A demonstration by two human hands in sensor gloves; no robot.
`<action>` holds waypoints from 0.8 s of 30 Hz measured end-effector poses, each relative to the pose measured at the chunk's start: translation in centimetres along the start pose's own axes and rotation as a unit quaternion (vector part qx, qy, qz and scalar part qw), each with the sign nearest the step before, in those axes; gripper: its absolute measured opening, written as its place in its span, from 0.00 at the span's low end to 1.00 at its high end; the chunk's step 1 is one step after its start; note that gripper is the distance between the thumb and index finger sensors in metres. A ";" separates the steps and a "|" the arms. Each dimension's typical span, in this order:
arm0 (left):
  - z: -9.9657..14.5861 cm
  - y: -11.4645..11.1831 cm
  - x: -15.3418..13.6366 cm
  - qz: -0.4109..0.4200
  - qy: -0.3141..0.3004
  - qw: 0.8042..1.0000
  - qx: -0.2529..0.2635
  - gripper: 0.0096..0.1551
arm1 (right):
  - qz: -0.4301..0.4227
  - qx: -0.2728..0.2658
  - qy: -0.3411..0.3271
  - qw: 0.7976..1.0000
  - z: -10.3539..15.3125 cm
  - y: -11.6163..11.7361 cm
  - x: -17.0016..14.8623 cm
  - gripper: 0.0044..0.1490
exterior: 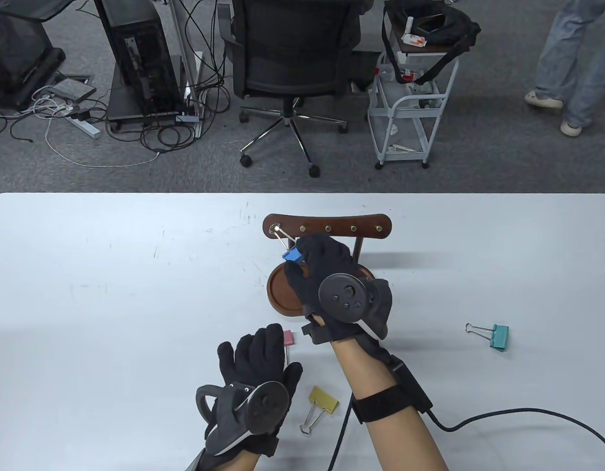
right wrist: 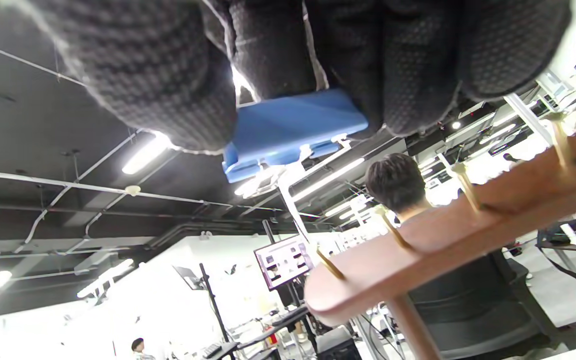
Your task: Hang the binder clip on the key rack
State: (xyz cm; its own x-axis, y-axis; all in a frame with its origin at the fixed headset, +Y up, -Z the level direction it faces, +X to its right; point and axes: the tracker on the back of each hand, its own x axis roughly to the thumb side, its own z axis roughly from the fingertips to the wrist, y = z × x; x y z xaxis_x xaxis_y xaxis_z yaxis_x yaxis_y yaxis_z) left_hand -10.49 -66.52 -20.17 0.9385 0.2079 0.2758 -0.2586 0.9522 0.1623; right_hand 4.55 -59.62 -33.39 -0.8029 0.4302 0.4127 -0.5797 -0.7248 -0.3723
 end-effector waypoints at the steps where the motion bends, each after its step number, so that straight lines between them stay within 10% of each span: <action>1: 0.0 0.0 0.0 0.002 0.002 1.000 -0.001 0.47 | 0.004 0.004 0.003 1.000 0.0 0.3 -0.1 0.40; 24: -0.1 -0.1 -0.5 0.021 0.021 0.999 -0.017 0.47 | 0.028 0.022 0.045 0.998 -0.4 3.7 -1.4 0.39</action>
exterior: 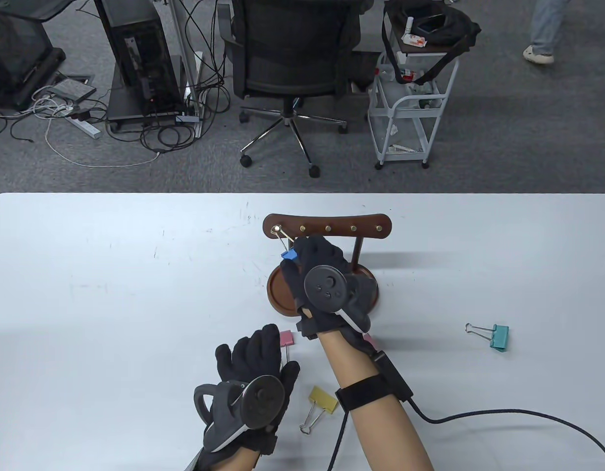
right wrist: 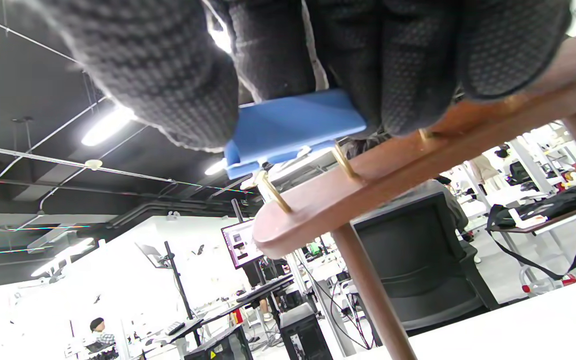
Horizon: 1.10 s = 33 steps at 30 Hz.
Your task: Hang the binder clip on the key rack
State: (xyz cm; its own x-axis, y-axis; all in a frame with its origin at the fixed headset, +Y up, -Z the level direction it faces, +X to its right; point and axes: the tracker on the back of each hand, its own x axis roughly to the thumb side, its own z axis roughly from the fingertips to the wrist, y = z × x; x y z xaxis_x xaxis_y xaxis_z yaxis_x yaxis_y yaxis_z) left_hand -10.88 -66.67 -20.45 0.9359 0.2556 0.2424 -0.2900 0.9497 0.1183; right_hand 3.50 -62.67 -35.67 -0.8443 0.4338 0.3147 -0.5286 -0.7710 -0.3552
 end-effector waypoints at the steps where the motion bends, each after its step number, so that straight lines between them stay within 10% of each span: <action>1: 0.0 0.0 0.0 0.000 0.001 1.000 0.001 0.47 | 0.000 0.000 0.003 1.000 0.0 0.1 -0.1 0.39; 33: -0.2 -0.3 -0.1 0.004 0.022 1.000 -0.011 0.47 | 0.002 0.070 0.057 0.996 -0.3 6.8 -1.0 0.53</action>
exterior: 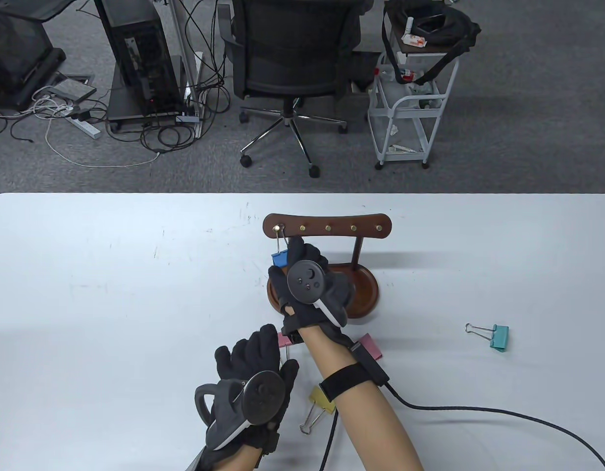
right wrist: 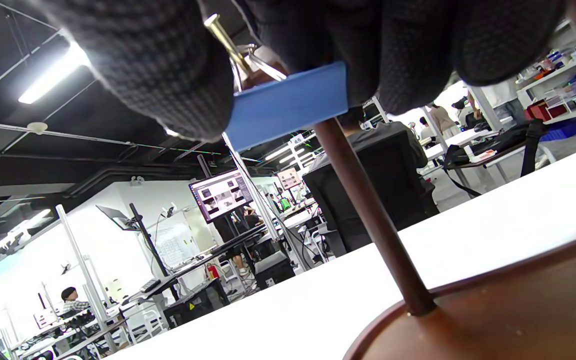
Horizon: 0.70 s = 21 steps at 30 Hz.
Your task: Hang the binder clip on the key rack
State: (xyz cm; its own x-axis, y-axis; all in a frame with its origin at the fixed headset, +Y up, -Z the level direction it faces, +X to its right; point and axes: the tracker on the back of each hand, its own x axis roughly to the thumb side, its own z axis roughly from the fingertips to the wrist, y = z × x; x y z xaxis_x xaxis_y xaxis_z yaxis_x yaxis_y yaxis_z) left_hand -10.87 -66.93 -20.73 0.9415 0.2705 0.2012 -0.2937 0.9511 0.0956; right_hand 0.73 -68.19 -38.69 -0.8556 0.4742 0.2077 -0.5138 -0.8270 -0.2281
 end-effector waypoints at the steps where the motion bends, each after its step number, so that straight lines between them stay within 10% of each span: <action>1: 0.0 0.0 0.0 0.000 0.000 1.000 0.000 0.47 | 0.003 0.000 0.000 1.000 0.0 0.0 0.0 0.53; 21: 0.0 -0.1 0.0 0.006 -0.001 1.000 0.000 0.47 | 0.004 0.003 -0.020 1.000 0.8 -1.8 -0.3 0.52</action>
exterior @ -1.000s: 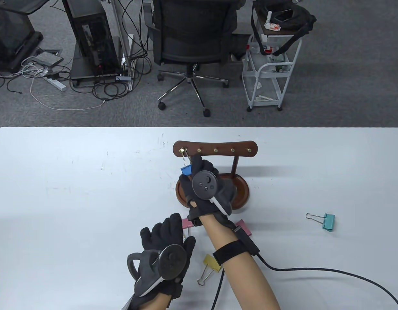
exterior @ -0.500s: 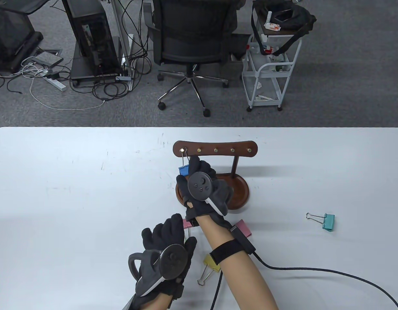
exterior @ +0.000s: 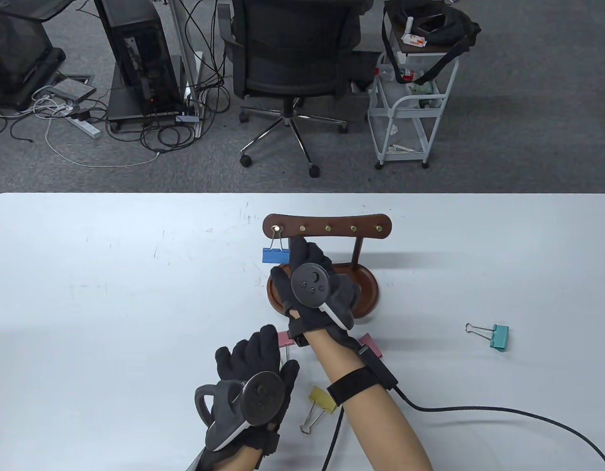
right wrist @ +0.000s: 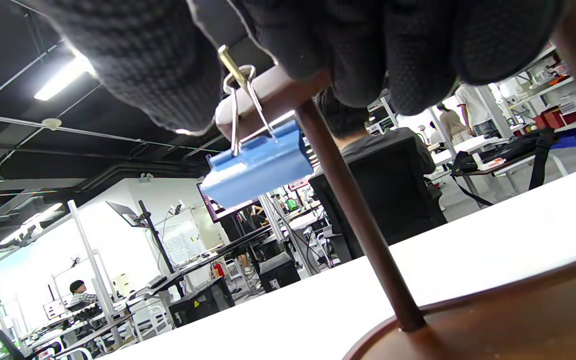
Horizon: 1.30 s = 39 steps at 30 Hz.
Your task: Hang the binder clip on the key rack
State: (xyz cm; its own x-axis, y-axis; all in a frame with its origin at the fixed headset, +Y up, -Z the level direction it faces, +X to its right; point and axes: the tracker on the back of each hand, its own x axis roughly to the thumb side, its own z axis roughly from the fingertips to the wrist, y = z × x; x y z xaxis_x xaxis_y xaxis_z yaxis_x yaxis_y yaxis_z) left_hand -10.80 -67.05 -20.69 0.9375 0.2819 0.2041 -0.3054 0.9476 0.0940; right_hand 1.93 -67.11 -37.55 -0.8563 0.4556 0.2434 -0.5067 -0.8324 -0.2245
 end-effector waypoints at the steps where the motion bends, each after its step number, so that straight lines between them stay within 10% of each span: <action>1: 0.0 0.0 0.0 0.000 -0.001 1.000 0.000 0.47 | -0.002 0.001 -0.004 1.000 0.1 -0.4 -0.1 0.52; 22: -0.1 -0.4 0.0 0.006 -0.008 1.000 -0.012 0.47 | -0.015 0.005 -0.025 1.000 8.0 -10.7 -4.8 0.53; 39: -0.2 -0.5 -0.4 0.002 0.007 1.000 -0.014 0.47 | 0.004 0.008 0.002 1.000 15.0 -10.8 -7.1 0.53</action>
State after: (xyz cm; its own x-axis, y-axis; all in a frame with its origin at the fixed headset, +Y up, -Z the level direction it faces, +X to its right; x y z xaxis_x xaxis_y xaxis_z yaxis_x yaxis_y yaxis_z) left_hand -10.98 -67.64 -20.98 0.9387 0.2872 0.1907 -0.3043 0.9503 0.0666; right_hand 15.04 -66.06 -22.74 -0.8607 0.4501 0.2380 -0.4981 -0.8412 -0.2106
